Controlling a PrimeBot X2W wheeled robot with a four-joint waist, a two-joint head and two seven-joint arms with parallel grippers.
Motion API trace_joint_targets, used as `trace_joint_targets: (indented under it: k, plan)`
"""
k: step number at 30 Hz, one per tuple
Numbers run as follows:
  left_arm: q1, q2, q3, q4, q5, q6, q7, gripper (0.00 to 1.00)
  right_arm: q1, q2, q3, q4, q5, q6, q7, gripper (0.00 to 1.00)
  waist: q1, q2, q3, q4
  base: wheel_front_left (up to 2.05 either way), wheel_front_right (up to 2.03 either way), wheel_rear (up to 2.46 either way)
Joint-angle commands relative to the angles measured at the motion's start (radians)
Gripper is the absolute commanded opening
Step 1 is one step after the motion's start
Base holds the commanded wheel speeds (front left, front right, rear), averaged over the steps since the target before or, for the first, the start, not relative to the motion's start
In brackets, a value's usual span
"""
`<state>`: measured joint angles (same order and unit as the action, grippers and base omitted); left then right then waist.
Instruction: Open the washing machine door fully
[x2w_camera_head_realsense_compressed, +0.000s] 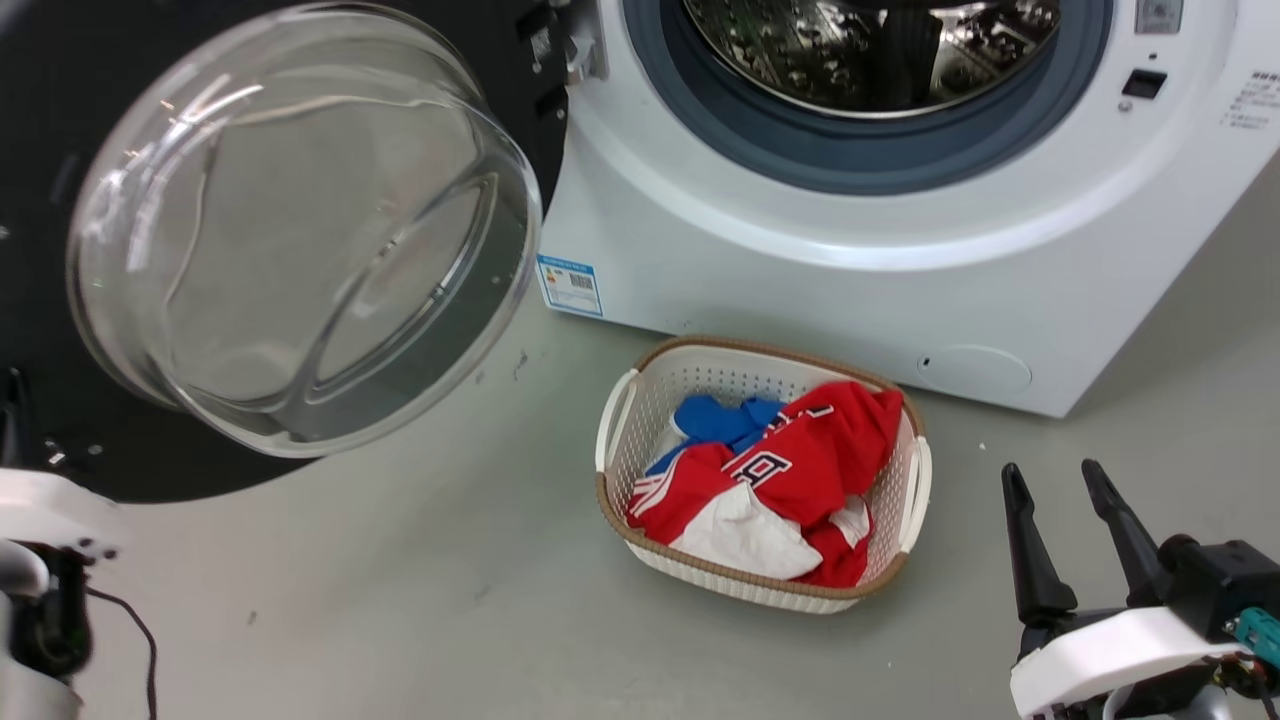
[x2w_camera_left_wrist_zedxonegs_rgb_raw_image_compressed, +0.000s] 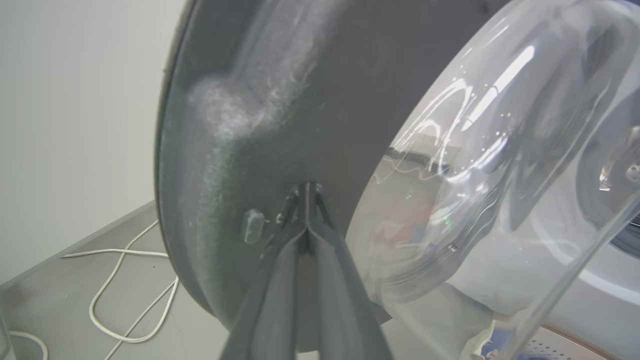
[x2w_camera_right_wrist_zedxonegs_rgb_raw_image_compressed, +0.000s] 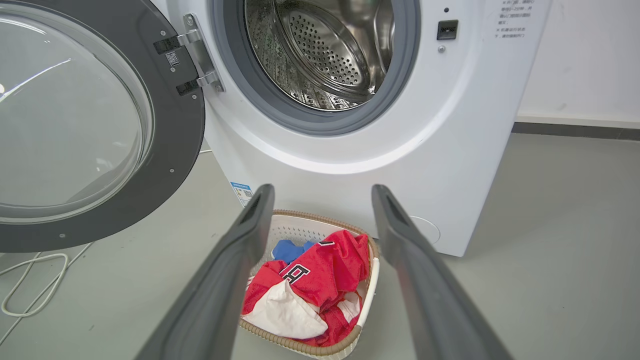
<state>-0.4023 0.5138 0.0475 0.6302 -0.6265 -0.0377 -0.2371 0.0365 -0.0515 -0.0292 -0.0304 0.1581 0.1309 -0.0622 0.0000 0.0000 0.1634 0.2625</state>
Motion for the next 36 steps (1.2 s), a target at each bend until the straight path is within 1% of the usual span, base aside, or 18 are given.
trace_joint_targets:
  k: [1, 8, 13, 17, 22, 23, 25, 26, 27, 32, 36]
  plan:
    - [0.03, -0.013, 0.0, -0.019, 0.012, 0.011, -0.012, 0.0, 0.009, 0.002, -0.002, 0.007, 0.009, 0.0, -0.009, 1.0, 0.0, 0.0, -0.022, 0.009, 0.0, 0.0, 0.0]
    - [0.146, -0.065, -0.025, -0.173, 0.07, 0.064, -0.024, 0.0, 0.028, 0.002, -0.001, 0.032, 0.021, 0.0, -0.02, 1.0, 0.0, 0.0, -0.089, 0.034, 0.0, 0.0, 0.0]
    - [0.251, -0.088, -0.081, -0.313, 0.129, 0.096, -0.022, 0.0, 0.043, 0.002, 0.002, 0.048, 0.027, 0.0, -0.026, 1.0, 0.0, 0.0, -0.138, 0.043, 0.0, 0.0, 0.0]
    - [0.337, -0.108, -0.107, -0.428, 0.151, 0.133, -0.011, 0.0, 0.05, 0.002, 0.005, 0.052, 0.031, 0.0, -0.03, 1.0, 0.0, 0.0, -0.158, 0.033, 0.0, 0.0, 0.0]
    - [0.429, -0.134, -0.129, -0.557, 0.174, 0.18, 0.002, 0.0, 0.06, 0.002, 0.004, 0.055, 0.029, 0.0, -0.034, 1.0, 0.0, 0.0, -0.174, 0.004, 0.0, 0.0, 0.0]
    - [0.443, -0.142, -0.138, -0.58, 0.177, 0.188, 0.004, 0.11, 0.06, 0.002, 0.002, 0.054, 0.028, 0.0, -0.034, 1.0, 0.0, 0.0, -0.176, -0.002, 0.0, 0.0, 0.0]
    - [0.461, -0.153, -0.156, -0.615, 0.187, 0.199, 0.013, 0.45, 0.061, 0.002, -0.002, 0.053, 0.023, 0.0, -0.033, 1.0, 0.0, 0.0, -0.179, -0.015, 0.0, 0.0, 0.0]
    - [0.466, -0.158, -0.164, -0.629, 0.191, 0.203, 0.017, 0.84, 0.061, 0.002, -0.003, 0.053, 0.02, 0.0, -0.031, 1.0, 0.0, 0.0, -0.181, -0.023, 0.0, 0.0, 0.0]
    - [0.47, -0.161, -0.173, -0.638, 0.195, 0.205, 0.022, 1.0, 0.059, 0.002, -0.003, 0.052, 0.016, 0.0, -0.029, 1.0, 0.0, 0.0, -0.182, -0.031, 0.0, 0.0, 0.0]
    - [0.474, -0.169, -0.218, -0.666, 0.222, 0.212, 0.043, 1.0, 0.056, 0.002, -0.002, 0.043, 0.004, 0.0, -0.022, 1.0, 0.0, 0.0, -0.188, -0.092, 0.0, 0.0, 0.0]
    - [0.458, -0.169, -0.242, -0.664, 0.235, 0.209, 0.054, 1.0, 0.05, 0.002, 0.0, 0.034, -0.009, 0.0, -0.015, 1.0, 0.0, 0.0, -0.19, -0.162, 0.0, 0.0, 0.0]
